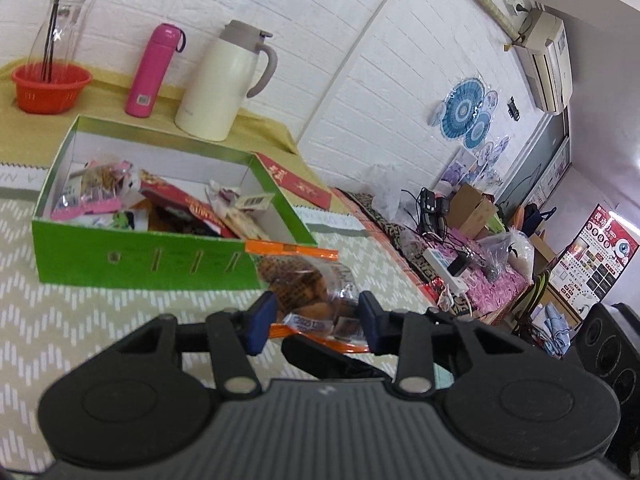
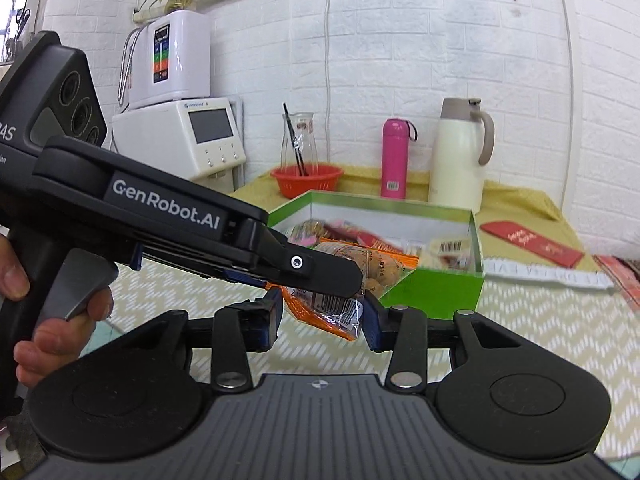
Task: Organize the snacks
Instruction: 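Carry the brown snack bag into the green box and open both grippers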
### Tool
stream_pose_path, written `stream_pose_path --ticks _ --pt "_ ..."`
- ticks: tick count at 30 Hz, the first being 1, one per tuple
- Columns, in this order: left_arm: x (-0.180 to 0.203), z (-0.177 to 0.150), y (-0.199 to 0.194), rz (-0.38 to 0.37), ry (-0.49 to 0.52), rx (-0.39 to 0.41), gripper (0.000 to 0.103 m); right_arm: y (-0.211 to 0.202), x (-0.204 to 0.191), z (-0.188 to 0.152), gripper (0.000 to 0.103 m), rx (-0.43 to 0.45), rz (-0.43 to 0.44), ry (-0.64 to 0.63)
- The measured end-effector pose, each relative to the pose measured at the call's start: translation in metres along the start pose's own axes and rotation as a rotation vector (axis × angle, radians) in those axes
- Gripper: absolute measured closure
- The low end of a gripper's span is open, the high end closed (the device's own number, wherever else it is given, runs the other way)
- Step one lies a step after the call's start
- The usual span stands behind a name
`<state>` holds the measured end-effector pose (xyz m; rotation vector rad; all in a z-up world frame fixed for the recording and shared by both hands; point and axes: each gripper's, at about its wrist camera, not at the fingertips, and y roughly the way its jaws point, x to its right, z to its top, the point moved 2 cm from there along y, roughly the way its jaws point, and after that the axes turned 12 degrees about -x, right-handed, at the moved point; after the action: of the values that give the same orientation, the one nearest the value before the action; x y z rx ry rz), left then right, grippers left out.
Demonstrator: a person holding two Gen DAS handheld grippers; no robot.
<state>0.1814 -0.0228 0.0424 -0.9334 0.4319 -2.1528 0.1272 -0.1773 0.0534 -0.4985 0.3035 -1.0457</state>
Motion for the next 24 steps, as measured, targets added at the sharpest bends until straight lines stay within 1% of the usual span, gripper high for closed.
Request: stream_pose_path --ticks 5,9,11,14,18,19,20,21,22,23,24 --pt "-0.007 0.037 0.014 0.015 0.020 0.018 0.066 0.021 0.022 0.023 0.031 0.034 -0.001 0.012" --pt "-0.022 0.062 0.032 0.032 0.008 0.012 0.066 0.046 0.039 0.036 0.031 0.043 0.012 0.032" --pt "-0.032 0.074 0.042 0.043 0.005 0.004 0.066 0.061 0.047 0.041 0.031 0.040 0.027 0.042" --pt "-0.050 0.087 0.057 0.051 -0.026 -0.007 0.066 0.084 0.060 0.047 0.031 0.020 0.050 0.067" --pt "-0.071 0.098 0.076 0.058 -0.050 -0.021 0.066 0.110 0.070 0.048 0.030 -0.004 0.056 0.077" --pt "-0.075 0.100 0.079 0.058 -0.057 -0.020 0.064 0.114 0.072 0.047 0.030 -0.004 0.059 0.077" --pt "-0.079 0.102 0.080 0.071 -0.075 -0.014 0.057 0.118 0.073 0.047 0.029 -0.006 0.054 0.070" --pt "-0.083 0.103 0.078 0.101 -0.091 0.001 0.035 0.121 0.072 0.046 0.024 -0.004 0.036 0.055" --pt "-0.084 0.103 0.074 0.133 -0.093 0.031 0.018 0.122 0.071 0.046 0.003 0.004 0.009 0.030" --pt "-0.084 0.104 0.069 0.174 -0.079 0.071 0.011 0.121 0.069 0.045 0.000 0.017 -0.015 0.010" --pt "-0.084 0.104 0.065 0.212 -0.062 0.103 0.011 0.119 0.068 0.043 0.000 0.038 -0.037 -0.005"
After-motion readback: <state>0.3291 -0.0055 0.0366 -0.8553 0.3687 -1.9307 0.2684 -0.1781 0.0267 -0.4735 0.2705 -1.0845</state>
